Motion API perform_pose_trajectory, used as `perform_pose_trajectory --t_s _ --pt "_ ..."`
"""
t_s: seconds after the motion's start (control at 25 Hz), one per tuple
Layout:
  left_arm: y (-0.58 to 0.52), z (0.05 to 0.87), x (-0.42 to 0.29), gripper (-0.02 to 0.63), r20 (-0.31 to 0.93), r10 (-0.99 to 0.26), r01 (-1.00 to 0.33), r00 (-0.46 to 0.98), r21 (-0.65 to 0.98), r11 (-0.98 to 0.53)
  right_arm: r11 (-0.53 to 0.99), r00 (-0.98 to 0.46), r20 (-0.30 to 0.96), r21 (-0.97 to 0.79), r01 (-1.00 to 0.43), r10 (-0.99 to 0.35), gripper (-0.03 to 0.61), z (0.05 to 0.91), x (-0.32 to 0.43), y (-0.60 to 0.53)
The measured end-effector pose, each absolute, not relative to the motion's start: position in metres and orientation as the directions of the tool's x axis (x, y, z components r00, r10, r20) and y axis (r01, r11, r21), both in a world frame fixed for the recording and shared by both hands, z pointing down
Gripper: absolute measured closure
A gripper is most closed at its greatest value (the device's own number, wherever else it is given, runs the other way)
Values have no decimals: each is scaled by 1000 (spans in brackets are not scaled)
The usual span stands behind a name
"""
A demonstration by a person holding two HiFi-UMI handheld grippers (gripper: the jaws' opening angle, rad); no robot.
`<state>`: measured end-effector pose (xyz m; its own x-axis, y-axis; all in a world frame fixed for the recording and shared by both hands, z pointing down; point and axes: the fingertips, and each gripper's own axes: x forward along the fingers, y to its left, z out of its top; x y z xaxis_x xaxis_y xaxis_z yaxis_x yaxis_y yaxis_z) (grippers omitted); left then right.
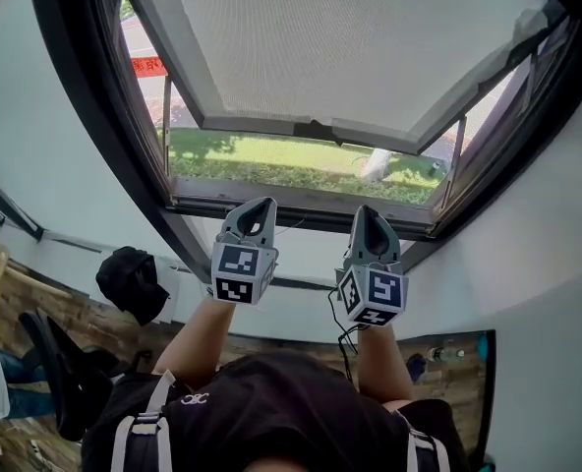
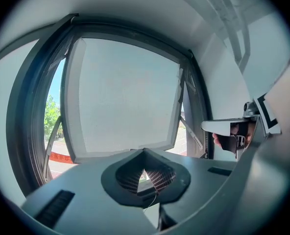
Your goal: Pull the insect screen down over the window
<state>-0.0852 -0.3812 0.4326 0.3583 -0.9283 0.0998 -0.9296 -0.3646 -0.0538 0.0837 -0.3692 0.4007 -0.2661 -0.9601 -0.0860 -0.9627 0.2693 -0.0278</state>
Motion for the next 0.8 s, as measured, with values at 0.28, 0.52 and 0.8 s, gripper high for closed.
perform_pose_trajectory --t_s 0.28,0.52,0.8 --pt "-378 420 -71 612 75 -927 -923 367 -98 -373 264 -265 -80 31 -964 -961 574 404 80 -371" --pt "-379 422 -66 612 80 -929 -923 362 -108 -369 281 -281 -69 9 -960 -957 574 408 83 -376" --pt "-381 425 -65 612 85 -930 -924 358 -111 -366 300 -299 -55 7 -954 -953 574 415 80 -378"
